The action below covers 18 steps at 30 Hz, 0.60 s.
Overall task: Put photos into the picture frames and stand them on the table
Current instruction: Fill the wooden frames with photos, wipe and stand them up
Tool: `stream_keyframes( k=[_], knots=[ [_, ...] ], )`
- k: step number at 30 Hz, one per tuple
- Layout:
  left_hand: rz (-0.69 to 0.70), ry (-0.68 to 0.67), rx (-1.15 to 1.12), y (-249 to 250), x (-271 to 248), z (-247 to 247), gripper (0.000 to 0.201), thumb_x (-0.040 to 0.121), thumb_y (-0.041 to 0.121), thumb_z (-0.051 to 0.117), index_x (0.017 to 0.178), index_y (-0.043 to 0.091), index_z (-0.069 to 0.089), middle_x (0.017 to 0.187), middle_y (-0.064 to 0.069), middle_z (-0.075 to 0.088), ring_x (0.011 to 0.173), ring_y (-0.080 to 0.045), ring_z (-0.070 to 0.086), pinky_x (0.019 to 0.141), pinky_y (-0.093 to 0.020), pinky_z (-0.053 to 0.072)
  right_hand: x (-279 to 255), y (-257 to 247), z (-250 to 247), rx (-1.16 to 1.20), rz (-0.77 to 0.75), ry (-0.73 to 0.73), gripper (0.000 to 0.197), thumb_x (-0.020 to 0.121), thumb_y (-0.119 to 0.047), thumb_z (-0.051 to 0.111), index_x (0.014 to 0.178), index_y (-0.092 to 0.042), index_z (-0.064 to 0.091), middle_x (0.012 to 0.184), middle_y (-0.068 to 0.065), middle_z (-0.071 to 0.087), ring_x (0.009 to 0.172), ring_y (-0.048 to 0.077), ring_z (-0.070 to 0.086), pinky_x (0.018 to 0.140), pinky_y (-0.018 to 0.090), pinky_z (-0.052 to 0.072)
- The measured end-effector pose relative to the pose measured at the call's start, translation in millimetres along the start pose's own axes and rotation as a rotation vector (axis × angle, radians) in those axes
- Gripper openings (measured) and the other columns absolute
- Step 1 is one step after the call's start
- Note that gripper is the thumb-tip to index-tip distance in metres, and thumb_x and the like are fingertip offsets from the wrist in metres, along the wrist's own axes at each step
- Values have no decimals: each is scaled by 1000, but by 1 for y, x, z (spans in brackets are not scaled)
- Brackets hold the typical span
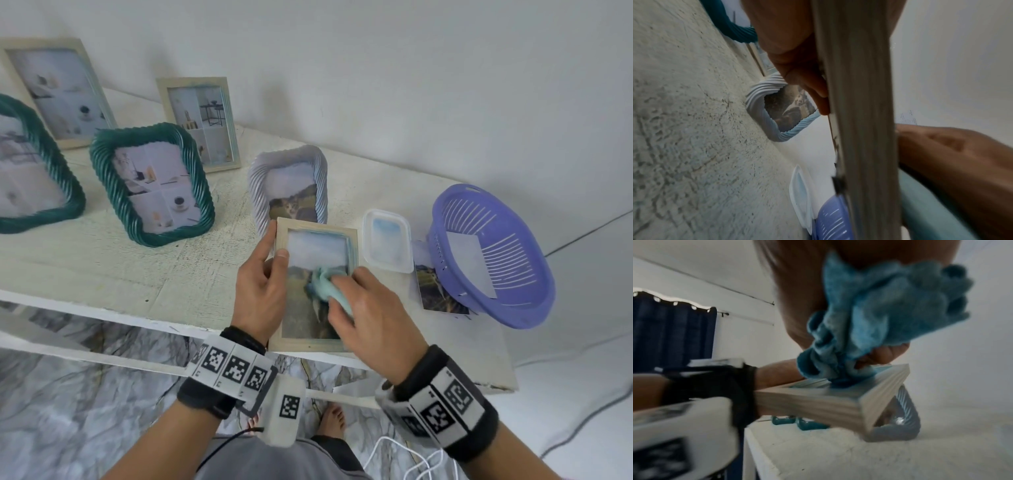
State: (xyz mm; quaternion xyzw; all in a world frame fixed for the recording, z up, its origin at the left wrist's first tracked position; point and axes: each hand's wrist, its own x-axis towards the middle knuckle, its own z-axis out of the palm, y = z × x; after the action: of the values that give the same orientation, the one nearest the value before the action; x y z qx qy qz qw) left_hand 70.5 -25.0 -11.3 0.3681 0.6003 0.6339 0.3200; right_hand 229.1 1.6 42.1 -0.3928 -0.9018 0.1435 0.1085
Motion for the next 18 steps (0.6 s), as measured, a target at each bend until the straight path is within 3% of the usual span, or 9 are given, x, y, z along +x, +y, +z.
stream_keyframes(
  k=[3, 4, 6, 9, 12, 15, 17, 18],
  knots=[
    [-10, 3, -53, 2, 6, -6, 45, 104, 8, 42, 146, 23, 35, 46, 10, 47, 43, 3, 39, 47, -13, 38, -17, -6, 0, 119, -102, -161, 32, 91, -25, 49, 120, -18, 60, 91, -6, 44, 66, 11, 48, 61, 25, 44],
    [-2, -1, -74, 3, 7, -8, 45, 104, 11, 43, 145, 26, 35, 52, 8, 54, 49, -2, 46, 53, -19, 44, -19, -4, -2, 122, -120, -193, 34, 91, -27, 45, 120, -18, 60, 90, -5, 45, 66, 12, 49, 61, 27, 45],
    [-12, -6, -69, 3, 8, -9, 45, 104, 15, 44, 147, 26, 36, 56, 4, 54, 53, -11, 45, 55, -24, 43, -17, 4, -8, 59, -132, -185, 36, 91, -28, 42, 118, -17, 62, 88, -3, 45, 62, 12, 48, 57, 28, 47],
    [-6, -16, -69, 1, 6, -4, 45, 104, 11, 43, 146, 26, 36, 56, 6, 56, 51, -6, 43, 48, -19, 40, -2, 13, -14, -26, -90, -73, 26, 92, -23, 51, 111, -10, 64, 87, 0, 45, 60, 17, 49, 54, 30, 45],
    [4, -30, -39, -1, 1, 1, 47, 103, 12, 45, 149, 19, 38, 62, -11, 43, 50, -8, 33, 47, -20, 32, 14, 17, -18, -52, -36, -4, 25, 94, -21, 54, 112, -8, 64, 89, 4, 48, 65, 23, 53, 58, 32, 45],
    [-19, -34, -66, 1, 5, 0, 45, 103, 11, 44, 148, 21, 38, 62, -5, 51, 49, -10, 34, 48, -22, 33, 15, 17, -19, 77, -81, -38, 27, 92, -20, 56, 117, -13, 64, 88, -3, 46, 67, 15, 50, 61, 20, 40],
    [-10, -32, -82, 2, 8, -6, 44, 104, 8, 43, 143, 27, 36, 59, 9, 62, 48, -3, 44, 49, -16, 42, 7, 16, -19, 123, -168, -154, 31, 91, -23, 54, 121, -19, 63, 89, -9, 44, 68, 7, 46, 63, 13, 36],
    [-16, -26, -97, 1, 9, -8, 43, 104, 9, 43, 140, 32, 37, 63, 10, 67, 55, -4, 53, 55, -20, 50, 3, 17, -20, 130, -201, -219, 33, 91, -27, 50, 121, -22, 63, 89, -9, 45, 70, 7, 48, 65, 14, 38]
  ],
)
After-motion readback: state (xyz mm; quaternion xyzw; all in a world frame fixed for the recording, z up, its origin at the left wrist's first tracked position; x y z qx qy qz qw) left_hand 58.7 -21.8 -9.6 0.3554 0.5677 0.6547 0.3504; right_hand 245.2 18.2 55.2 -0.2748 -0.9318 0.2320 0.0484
